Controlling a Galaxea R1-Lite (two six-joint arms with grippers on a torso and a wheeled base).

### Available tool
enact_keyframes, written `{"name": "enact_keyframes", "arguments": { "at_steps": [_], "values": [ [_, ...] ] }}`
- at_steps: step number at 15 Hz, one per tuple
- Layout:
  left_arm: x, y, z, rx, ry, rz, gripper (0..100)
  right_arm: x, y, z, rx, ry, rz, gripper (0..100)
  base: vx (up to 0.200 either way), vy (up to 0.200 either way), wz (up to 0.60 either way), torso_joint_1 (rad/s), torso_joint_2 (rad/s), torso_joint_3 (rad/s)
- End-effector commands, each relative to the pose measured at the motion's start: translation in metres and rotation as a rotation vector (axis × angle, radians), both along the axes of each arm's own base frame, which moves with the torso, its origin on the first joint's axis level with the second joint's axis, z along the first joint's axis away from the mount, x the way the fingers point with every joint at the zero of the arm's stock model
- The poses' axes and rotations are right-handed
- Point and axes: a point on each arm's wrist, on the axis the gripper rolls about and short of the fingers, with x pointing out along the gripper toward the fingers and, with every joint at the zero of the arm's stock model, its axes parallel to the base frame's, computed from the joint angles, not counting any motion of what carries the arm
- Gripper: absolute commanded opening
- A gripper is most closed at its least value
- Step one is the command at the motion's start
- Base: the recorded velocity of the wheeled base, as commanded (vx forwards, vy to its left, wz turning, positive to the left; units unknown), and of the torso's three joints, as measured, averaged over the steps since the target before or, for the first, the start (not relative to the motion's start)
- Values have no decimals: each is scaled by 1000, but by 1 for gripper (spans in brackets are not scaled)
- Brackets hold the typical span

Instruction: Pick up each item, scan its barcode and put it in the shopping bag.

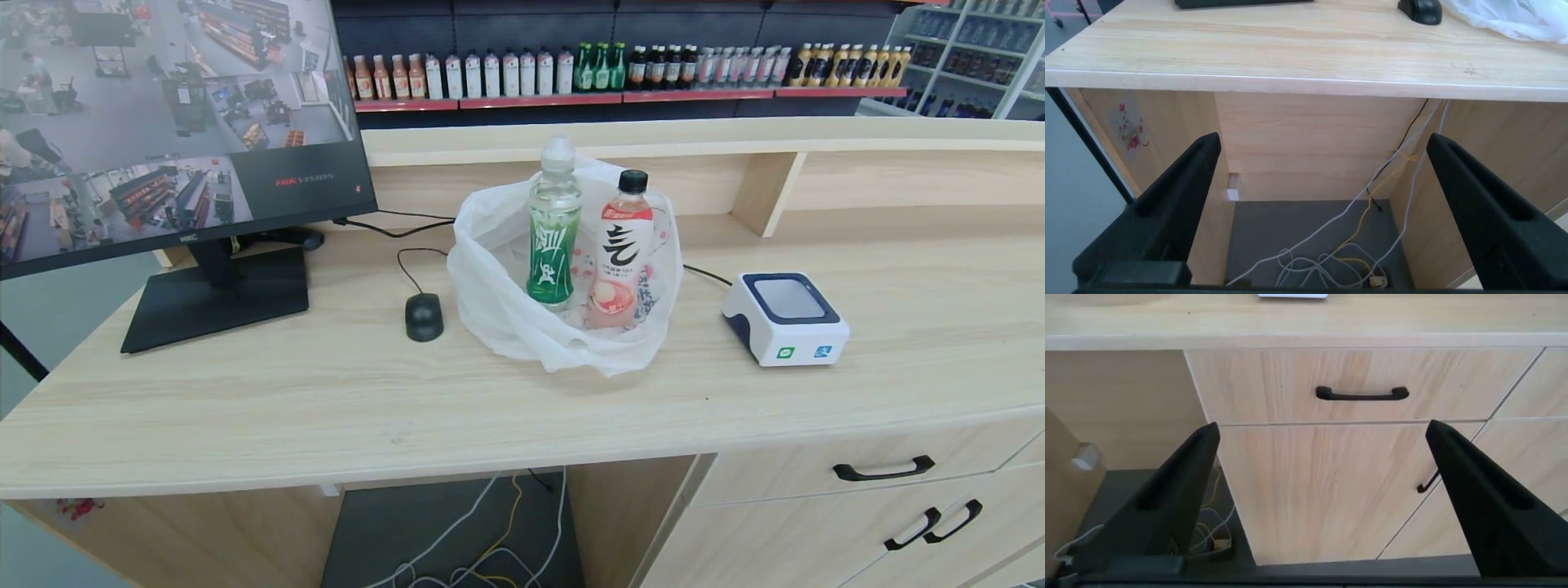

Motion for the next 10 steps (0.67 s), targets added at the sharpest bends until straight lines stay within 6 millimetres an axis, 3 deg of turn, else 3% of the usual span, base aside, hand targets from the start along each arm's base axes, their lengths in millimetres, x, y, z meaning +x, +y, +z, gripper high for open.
{"name": "enact_keyframes", "arguments": {
  "at_steps": [1,4,10],
  "values": [
    [0,0,0,1,0,0,100,-2,0,-1,0,-29,-7,100,0,0,0,0,0,0],
    [0,0,0,-1,0,0,100,-2,0,-1,0,-31,-5,100,0,0,0,0,0,0],
    [0,0,0,-4,0,1,100,-2,0,-1,-3,-28,-7,100,0,-200,0,6,3,-2]
  ]
}}
